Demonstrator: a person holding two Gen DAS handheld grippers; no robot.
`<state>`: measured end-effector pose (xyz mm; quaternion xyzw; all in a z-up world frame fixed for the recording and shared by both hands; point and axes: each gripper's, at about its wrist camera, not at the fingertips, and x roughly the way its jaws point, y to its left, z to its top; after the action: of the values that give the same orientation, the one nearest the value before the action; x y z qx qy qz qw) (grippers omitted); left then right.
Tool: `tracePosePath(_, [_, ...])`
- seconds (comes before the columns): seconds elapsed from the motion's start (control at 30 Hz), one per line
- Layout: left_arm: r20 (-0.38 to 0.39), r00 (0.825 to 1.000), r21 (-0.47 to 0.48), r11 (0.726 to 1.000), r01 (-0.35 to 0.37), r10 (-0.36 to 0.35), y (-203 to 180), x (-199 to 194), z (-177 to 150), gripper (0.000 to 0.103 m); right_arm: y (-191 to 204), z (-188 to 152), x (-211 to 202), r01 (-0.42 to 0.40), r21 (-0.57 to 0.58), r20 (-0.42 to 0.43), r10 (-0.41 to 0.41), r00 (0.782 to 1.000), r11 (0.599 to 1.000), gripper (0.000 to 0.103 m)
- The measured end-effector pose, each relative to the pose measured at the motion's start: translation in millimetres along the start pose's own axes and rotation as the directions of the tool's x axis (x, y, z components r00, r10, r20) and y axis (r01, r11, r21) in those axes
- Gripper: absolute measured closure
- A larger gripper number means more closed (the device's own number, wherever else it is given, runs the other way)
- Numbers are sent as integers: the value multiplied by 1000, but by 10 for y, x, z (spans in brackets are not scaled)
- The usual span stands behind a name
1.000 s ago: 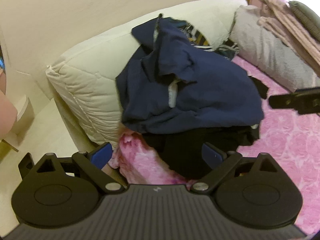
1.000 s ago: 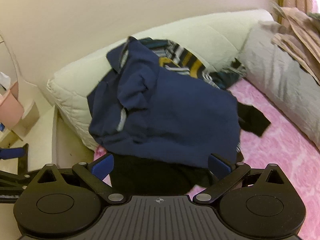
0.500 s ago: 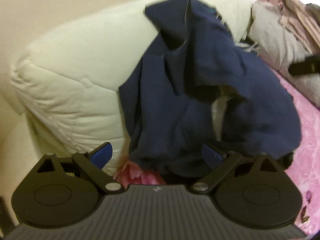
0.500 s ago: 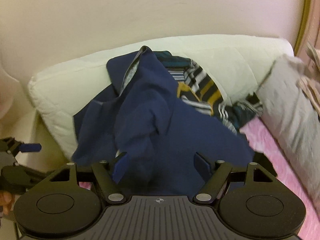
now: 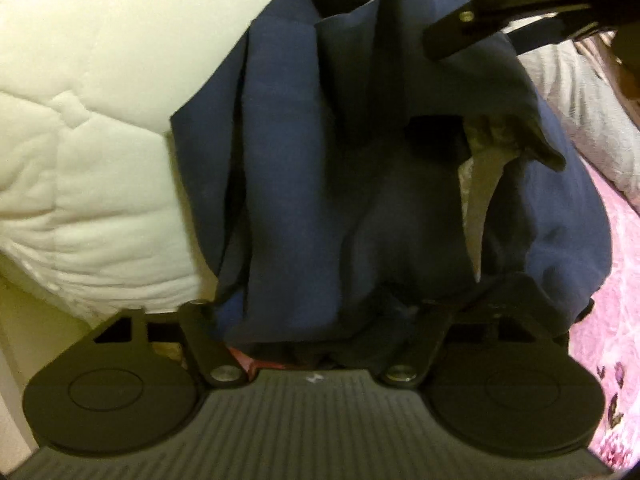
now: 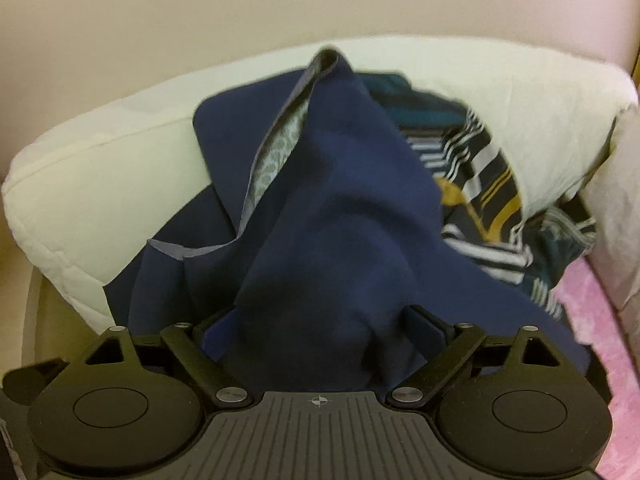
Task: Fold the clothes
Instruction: 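Grasp the navy garment with the left gripper while the right gripper grasps it too, then lift the navy garment off the heap and carry it onto the open bedspread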
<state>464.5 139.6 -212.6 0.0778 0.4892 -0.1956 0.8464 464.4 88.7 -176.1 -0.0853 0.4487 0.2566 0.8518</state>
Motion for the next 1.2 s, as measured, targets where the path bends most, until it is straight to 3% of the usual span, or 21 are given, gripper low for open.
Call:
tracePosePath(0.03, [2, 1000, 11, 1000, 10, -10, 4, -2, -3, 69, -5, 1, 26, 1, 4, -4, -1, 1000, 1000, 23])
tracePosePath(0.07, [2, 1000, 27, 1000, 10, -10, 1, -14, -1, 87, -12, 2, 51, 2, 9, -8, -2, 1000, 1000, 50])
tracePosePath(0.1, [1, 1000, 42, 999, 3, -3, -5, -31, 3, 95, -39, 4, 51, 16, 19, -14, -16, 1000, 1000, 60])
tracePosePath(0.17, [20, 1000, 71, 997, -3, 1, -20, -120, 6, 98, -128, 4, 6, 16, 59, -14, -15, 1000, 998, 91])
tracePosePath(0.2, [36, 999, 84, 996, 1, -4, -28, -180, 6, 99, -198, -6, -54, -6, 89, -4, 7, 1000, 996, 97])
tracePosePath(0.37, [172, 984, 164, 986, 11, -40, -201, -736, -24, 100, -627, -136, -635, -31, 241, 115, 3, 993, 970, 98])
tracePosePath(0.5, [272, 958, 252, 967, 22, -93, -520, -1240, -55, 100, -1043, -412, -1307, -48, 370, 226, -40, 973, 928, 98])
tracePosePath(0.7, [378, 902, 396, 917, 47, -209, -1468, -2034, -278, 100, -1608, -1088, -2367, -62, 490, 339, -124, 933, 869, 98])
tracePosePath(0.83, [419, 858, 479, 875, 69, -297, -2222, -2548, -525, 100, -1987, -1837, -3179, -70, 568, 395, -197, 897, 820, 98])
tracePosePath(0.93, [398, 833, 514, 846, 143, -383, -2974, -2766, -669, 100, -2272, -2445, -3815, -55, 615, 412, -262, 873, 786, 98])
tracePosePath(1.03, [332, 810, 583, 781, 226, -483, -3592, -2918, -863, 100, -2524, -3072, -4436, -6, 663, 398, -346, 850, 748, 98])
tracePosePath(1.13, [202, 773, 678, 655, 333, -602, -4173, -3020, -1226, 100, -2746, -3701, -4983, 53, 737, 353, -450, 820, 674, 98])
tracePosePath(1.2, [100, 737, 737, 548, 396, -668, -4536, -3066, -1468, 100, -2852, -4089, -5253, 94, 788, 304, -518, 799, 608, 98])
